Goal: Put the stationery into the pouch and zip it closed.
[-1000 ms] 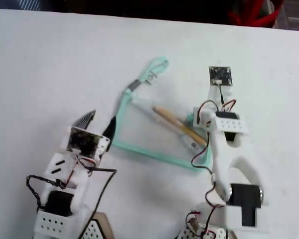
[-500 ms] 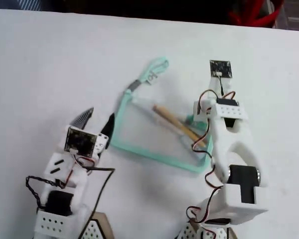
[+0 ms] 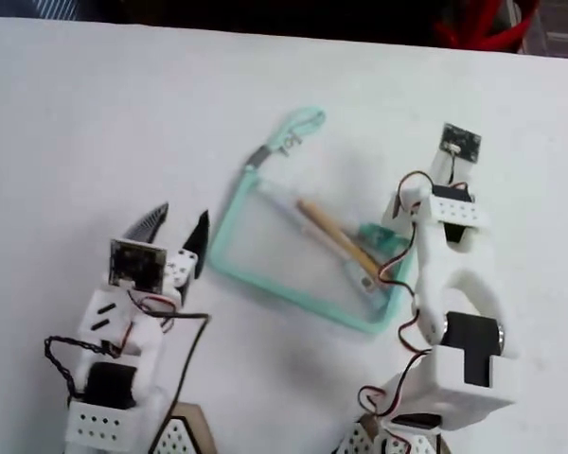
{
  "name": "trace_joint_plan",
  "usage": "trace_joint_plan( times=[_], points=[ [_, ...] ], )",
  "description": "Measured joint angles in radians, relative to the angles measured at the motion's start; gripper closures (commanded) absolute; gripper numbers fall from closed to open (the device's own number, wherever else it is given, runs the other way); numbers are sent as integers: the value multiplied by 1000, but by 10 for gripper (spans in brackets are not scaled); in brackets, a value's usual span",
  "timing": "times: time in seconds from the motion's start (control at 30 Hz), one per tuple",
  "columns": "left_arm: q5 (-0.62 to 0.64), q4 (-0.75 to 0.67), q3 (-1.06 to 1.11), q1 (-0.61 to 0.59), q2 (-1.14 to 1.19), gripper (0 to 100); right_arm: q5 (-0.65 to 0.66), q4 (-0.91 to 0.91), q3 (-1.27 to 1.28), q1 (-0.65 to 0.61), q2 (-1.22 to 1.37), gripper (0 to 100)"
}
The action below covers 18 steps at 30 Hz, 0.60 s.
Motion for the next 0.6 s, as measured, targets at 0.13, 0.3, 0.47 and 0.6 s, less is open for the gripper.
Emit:
trace_joint_plan(
  times=[0.13,0.3,0.47,0.6],
  points=[
    [77,0,0,-6,0,801,-60,23,-8,37,0,981],
    [127,0,0,-6,0,801,-71,34,-8,49,0,981],
    [215,0,0,-6,0,801,-71,46,-18,110,2,981],
    [193,0,0,-6,0,801,-71,46,-18,132,-20,981]
  ],
)
